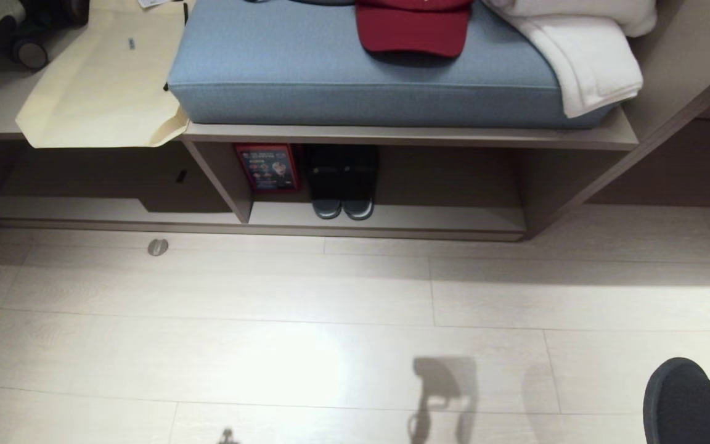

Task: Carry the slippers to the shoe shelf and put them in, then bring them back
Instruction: Place the slippers into the shoe cabinet

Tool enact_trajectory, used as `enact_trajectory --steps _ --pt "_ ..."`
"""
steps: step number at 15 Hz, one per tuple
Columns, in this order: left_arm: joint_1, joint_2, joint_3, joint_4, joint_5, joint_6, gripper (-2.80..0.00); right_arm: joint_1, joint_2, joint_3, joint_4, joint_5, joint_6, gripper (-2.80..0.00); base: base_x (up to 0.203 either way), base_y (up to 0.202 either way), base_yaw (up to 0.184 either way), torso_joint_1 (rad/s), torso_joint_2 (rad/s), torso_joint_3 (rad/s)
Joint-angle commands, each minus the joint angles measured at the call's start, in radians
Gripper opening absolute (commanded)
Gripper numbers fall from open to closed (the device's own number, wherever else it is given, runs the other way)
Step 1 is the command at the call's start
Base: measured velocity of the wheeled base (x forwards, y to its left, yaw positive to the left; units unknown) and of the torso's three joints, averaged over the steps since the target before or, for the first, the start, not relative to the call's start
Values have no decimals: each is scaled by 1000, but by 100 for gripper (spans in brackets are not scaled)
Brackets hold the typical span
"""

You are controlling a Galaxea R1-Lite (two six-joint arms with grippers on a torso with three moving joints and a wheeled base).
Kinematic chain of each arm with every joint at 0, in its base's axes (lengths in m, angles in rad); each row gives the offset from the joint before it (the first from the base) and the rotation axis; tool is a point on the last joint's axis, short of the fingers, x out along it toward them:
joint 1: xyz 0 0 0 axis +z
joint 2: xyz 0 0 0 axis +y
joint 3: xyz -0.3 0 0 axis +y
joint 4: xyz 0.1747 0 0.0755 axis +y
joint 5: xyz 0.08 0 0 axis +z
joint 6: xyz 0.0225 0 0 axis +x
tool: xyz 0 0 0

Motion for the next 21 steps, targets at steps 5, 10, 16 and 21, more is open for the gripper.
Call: enact_trajectory --steps 5,10,16,21 --pt "0 0 2 1 0 -1 -280 0 -2 2 0 2 -1 -280 0 0 0 1 6 -198" --pt "0 0 2 1 0 -3 -280 0 -2 2 0 0 -1 -280 0 0 0 3 3 -202" --pt "0 2 2 1 0 -1 -280 0 -2 2 0 0 -1 -280 0 0 0 0 2 -198" --pt "0 0 2 1 0 -4 -280 0 -2 2 0 0 -1 -280 0 0 0 4 1 -200"
